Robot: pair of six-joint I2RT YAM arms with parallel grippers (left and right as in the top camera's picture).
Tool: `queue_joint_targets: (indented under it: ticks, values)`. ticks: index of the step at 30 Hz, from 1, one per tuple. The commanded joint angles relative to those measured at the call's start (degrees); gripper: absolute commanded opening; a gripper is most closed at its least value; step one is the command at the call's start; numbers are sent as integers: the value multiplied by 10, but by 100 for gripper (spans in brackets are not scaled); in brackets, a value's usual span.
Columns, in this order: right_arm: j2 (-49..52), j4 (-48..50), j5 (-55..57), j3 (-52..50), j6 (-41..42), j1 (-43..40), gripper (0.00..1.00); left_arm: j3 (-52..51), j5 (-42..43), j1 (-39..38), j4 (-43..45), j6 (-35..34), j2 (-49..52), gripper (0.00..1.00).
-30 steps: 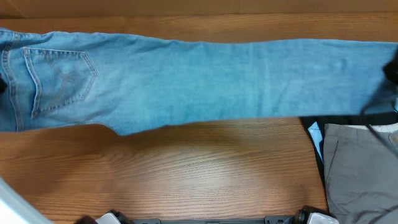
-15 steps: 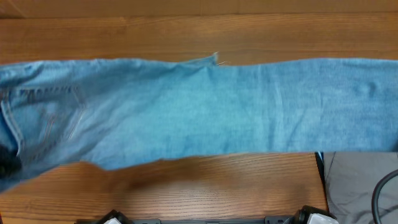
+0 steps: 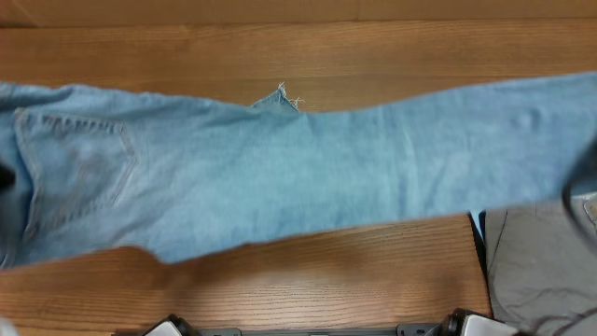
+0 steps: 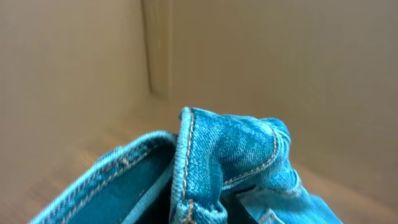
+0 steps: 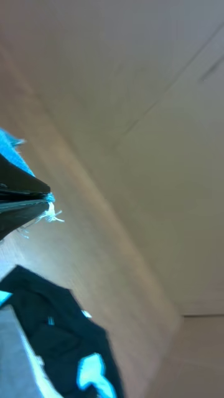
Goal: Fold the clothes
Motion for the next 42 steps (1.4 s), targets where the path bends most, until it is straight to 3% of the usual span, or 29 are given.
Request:
queue_joint_targets:
  ticks: [1,5,8,11,14,17,18,24,30,37,42]
  values:
    - [69,-16,-27,3,-2,-2,4,-1,44,-1,-32,28,84,15]
    - [150,-34,-54,3,-31,3,4,-2,44,-5,-81,65,195,14]
    - [218,-22,-77,3,-42,12,4,-3,64,-8,-60,72,278,22]
    - [301,21,-82,3,-63,18,4,-3,90,-15,-13,89,358,37]
    - [356,59,-83,3,-64,18,4,-3,94,-17,1,89,395,55]
    - [408,89,-84,3,-71,17,4,-3,95,-17,-3,101,409,58]
    - [423,94,-85,3,-72,17,4,-3,92,-16,-5,103,409,64]
    - [454,100,-86,3,-76,17,4,-5,85,-23,-23,129,409,76]
    - [452,92,-86,4,-76,17,4,-24,17,-48,43,126,462,77]
    - [452,64,-86,4,-80,18,4,-24,20,-56,138,109,574,62]
    - [452,48,-86,4,-106,18,4,-24,20,-61,203,107,637,64]
